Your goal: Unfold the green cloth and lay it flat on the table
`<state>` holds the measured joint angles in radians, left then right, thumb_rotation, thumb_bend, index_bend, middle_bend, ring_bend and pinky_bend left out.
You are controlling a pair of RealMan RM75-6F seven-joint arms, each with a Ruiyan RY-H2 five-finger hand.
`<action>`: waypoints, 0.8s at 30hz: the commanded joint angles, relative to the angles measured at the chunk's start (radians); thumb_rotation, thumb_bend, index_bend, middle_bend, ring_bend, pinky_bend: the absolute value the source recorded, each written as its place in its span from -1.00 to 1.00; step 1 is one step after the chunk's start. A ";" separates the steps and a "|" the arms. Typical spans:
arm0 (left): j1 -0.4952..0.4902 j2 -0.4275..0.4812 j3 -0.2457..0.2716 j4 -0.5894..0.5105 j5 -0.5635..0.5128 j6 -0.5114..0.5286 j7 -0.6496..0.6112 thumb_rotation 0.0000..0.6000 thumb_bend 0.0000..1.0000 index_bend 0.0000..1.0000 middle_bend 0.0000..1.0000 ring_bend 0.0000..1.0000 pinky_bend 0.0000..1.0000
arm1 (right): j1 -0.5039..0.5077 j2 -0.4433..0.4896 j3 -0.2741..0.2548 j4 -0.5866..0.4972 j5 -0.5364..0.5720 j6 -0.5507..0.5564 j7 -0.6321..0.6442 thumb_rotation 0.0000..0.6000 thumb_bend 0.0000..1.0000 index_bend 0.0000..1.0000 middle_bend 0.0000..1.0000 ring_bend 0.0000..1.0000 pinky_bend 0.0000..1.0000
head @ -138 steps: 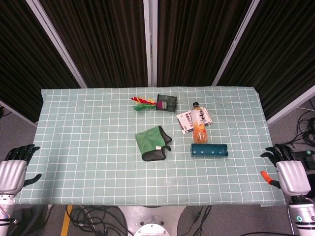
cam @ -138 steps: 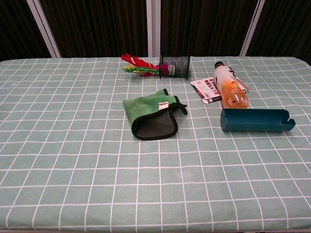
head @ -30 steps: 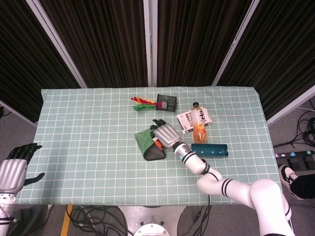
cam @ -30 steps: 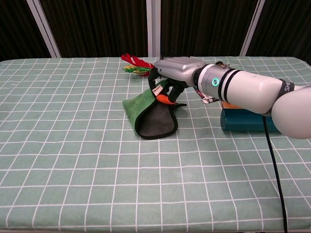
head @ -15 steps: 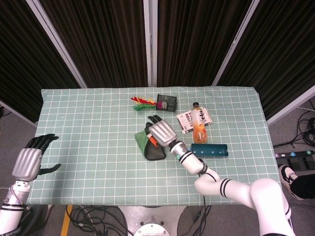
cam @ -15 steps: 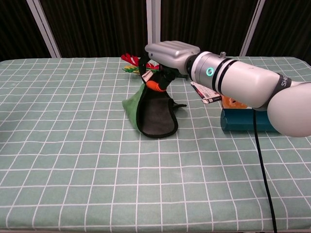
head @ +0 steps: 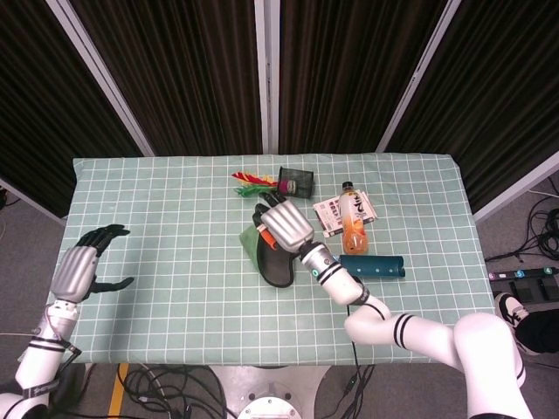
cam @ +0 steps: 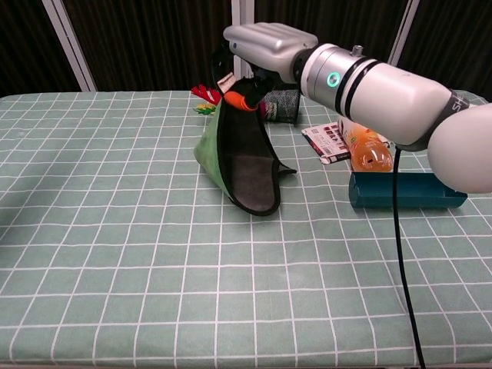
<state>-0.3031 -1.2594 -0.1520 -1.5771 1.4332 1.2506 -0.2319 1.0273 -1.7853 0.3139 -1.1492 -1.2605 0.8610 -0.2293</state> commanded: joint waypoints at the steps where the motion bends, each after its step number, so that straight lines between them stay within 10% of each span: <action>1: -0.072 -0.035 -0.047 -0.022 -0.065 -0.094 -0.052 1.00 -0.84 -0.36 -0.40 -0.61 -0.60 | 0.009 0.003 0.021 -0.032 0.032 0.025 -0.065 1.00 0.09 0.73 -0.31 -0.75 -0.70; 24: -0.250 -0.100 -0.124 -0.076 -0.257 -0.310 -0.059 1.00 -0.99 -0.31 -0.41 -0.61 -0.59 | 0.063 0.142 0.094 -0.357 0.130 0.206 -0.565 1.00 0.13 0.73 -0.36 -0.80 -0.81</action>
<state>-0.5486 -1.3595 -0.2780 -1.6479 1.1842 0.9478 -0.2864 1.0687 -1.6373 0.4101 -1.4964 -1.1513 1.0766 -0.7612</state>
